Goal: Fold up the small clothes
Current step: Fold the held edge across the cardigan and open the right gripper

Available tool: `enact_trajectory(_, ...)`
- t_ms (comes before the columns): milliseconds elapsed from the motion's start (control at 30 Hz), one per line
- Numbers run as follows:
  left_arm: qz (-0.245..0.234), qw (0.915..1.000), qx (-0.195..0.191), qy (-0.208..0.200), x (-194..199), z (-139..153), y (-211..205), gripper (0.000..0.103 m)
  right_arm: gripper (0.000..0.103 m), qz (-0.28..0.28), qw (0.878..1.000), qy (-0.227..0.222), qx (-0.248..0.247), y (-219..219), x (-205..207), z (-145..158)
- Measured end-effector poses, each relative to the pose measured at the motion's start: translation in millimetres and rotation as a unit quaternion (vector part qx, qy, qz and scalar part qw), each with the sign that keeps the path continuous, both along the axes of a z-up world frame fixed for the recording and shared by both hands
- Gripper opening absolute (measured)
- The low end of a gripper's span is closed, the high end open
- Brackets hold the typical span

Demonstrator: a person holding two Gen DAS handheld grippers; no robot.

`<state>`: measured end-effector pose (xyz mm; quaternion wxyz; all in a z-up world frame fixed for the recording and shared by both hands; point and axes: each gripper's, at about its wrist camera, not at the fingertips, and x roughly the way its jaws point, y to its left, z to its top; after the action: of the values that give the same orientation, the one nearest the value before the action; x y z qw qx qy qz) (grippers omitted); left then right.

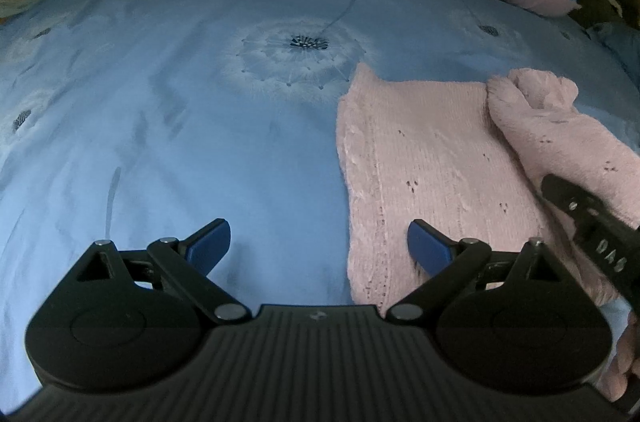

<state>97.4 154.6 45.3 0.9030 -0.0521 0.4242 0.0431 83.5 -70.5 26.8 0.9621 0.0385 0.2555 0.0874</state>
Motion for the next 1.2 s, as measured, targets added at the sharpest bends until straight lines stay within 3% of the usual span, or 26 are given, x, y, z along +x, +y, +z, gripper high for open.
enact_trajectory(167,0.014,0.9998,-0.011,-0.010,-1.8,6.7,9.9,0.098,0.028,-0.011,0.999,0.000,0.041,-8.6,6.1,10.9)
enact_trajectory(333,0.036,0.9989,-0.026,-0.015,-3.0,11.1,27.3,0.098,0.028,-0.017,0.998,-0.046,0.046,2.2,6.2,39.1)
enact_trajectory(400,0.047,0.9981,-0.035,-0.018,-4.2,12.7,36.0,0.098,0.028,0.003,0.997,-0.065,0.043,13.6,0.7,45.5)
enact_trajectory(533,0.066,0.9962,-0.053,-0.021,-5.7,14.1,51.2,0.098,0.028,0.105,0.989,-0.099,0.009,52.9,-21.1,34.8)
enact_trajectory(667,0.072,0.9957,-0.055,-0.021,-8.1,14.4,59.5,0.098,0.029,0.172,0.982,-0.063,-0.041,85.9,-29.5,3.8)
enact_trajectory(800,0.077,0.9947,-0.062,-0.028,-11.0,17.0,65.1,0.098,0.032,0.173,0.979,-0.075,-0.072,97.2,-40.2,-8.8)
enact_trajectory(1033,0.064,0.9936,-0.080,-0.047,-17.0,27.6,59.2,0.098,0.055,0.188,0.980,-0.060,-0.036,89.4,-49.3,2.6)
enact_trajectory(1200,0.032,0.9924,-0.101,-0.064,-20.9,33.6,48.3,0.098,0.057,0.198,0.978,-0.059,-0.006,81.6,-66.0,8.8)
